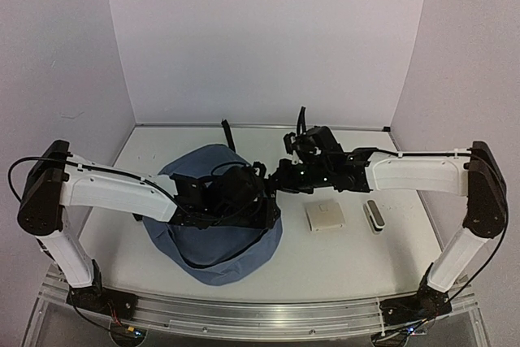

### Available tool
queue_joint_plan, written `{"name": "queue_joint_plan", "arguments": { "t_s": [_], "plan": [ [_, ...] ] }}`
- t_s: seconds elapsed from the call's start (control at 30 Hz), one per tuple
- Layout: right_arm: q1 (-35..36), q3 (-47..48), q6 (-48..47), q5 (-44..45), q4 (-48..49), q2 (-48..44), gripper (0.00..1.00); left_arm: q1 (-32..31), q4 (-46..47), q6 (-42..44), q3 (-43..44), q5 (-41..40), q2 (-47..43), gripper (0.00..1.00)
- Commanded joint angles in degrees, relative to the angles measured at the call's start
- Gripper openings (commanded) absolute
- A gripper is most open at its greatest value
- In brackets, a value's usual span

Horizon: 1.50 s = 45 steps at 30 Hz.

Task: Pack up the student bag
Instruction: Zip the student bag at the center of the board.

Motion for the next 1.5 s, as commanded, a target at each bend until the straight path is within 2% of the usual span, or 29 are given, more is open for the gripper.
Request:
{"name": "queue_joint_plan", "arguments": {
  "t_s": [0.0,0.1,0.23,0.37,0.6,1.03,1.2,1.47],
  "plan": [
    [0.25,0.01,0.65,1.77,3.63,-2.85,0.00,-0.05,0.78,0.10,3.77,-1.19,2.18,0.40],
    [0.21,0.09,0.63,2.34,3.67,-2.97,0.00,-0.11,0.32,-0.32,3.74,-2.25,2.50,0.19],
    [0.23,-0.03,0.74,3.68,3.63,-3.01,0.00,-0.14,0.20,-0.79,3.00,-2.79,2.34,0.01],
    [0.27,-0.21,1.67,6.11,3.49,-2.73,0.00,-0.73,1.10,1.05,1.45,-2.05,1.43,0.00],
    [0.05,2.02,2.29,10.24,2.60,-0.59,0.00,-2.89,4.28,9.69,-4.41,1.34,-3.12,0.00],
    [-0.36,8.96,0.45,9.16,2.27,6.47,0.00,-3.21,4.65,18.92,-10.32,13.30,-8.75,0.00],
    [-0.41,11.59,-0.25,9.17,2.34,9.11,0.00,-3.25,4.12,20.19,-10.50,18.24,-8.90,0.00],
    [-1.00,15.03,-0.85,8.36,2.56,12.82,0.00,-3.31,4.67,20.86,-10.79,21.65,-9.42,0.00]
  ]
}}
